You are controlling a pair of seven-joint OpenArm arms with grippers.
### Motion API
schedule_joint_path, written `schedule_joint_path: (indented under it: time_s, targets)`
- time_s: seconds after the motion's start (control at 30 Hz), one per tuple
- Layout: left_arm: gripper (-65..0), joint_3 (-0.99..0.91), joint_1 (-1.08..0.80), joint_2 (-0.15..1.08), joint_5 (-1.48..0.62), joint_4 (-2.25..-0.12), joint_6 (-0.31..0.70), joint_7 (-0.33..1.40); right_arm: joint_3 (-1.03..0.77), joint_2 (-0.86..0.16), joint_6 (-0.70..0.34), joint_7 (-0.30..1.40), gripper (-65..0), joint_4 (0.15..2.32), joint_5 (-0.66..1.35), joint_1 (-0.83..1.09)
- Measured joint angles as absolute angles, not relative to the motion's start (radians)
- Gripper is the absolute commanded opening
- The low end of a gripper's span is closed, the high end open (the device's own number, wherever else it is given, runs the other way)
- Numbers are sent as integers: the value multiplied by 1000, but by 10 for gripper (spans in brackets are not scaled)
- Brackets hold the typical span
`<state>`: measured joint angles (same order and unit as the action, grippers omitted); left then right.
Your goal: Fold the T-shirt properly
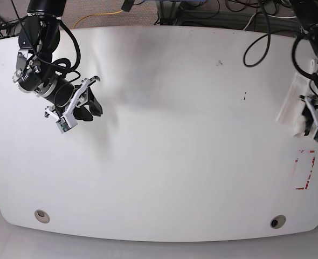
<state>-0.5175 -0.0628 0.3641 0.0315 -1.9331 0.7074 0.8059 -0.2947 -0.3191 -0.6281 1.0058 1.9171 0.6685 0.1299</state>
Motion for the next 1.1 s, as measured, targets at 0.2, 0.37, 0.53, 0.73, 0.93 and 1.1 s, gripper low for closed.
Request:
schedule_joint_path:
  time_s: [0.2, 0.37, 0.53, 0.73, 0.93, 1.1]
  targets:
    - [-267, -459, -107, 117, 187, -1923, 663, 463, -294, -287, -630, 698, -466, 1897, 378, 158]
    - [-315, -405, -206, -2, 199, -1784, 528, 92, -319, -240, -652, 303, -468, 1738, 149, 194]
    - [-332, -313, -374, -28, 191, -1718, 405, -189, -371, -228, -667, -23, -468, 1634, 91, 323]
    - [-332, -252, -639, -63, 185, -1767, 351, -210, -448, -189, -655, -101, -468, 1648, 86, 542]
    - [-338, -216, -916, -60, 63, -1856, 340, -210, -508, -160, -651, -112, -468, 1695, 256, 777]
    - [-338, -202, -1093, -57, -18, -1906, 344, -222, -512, -159, -655, -115, -468, 1701, 356, 946]
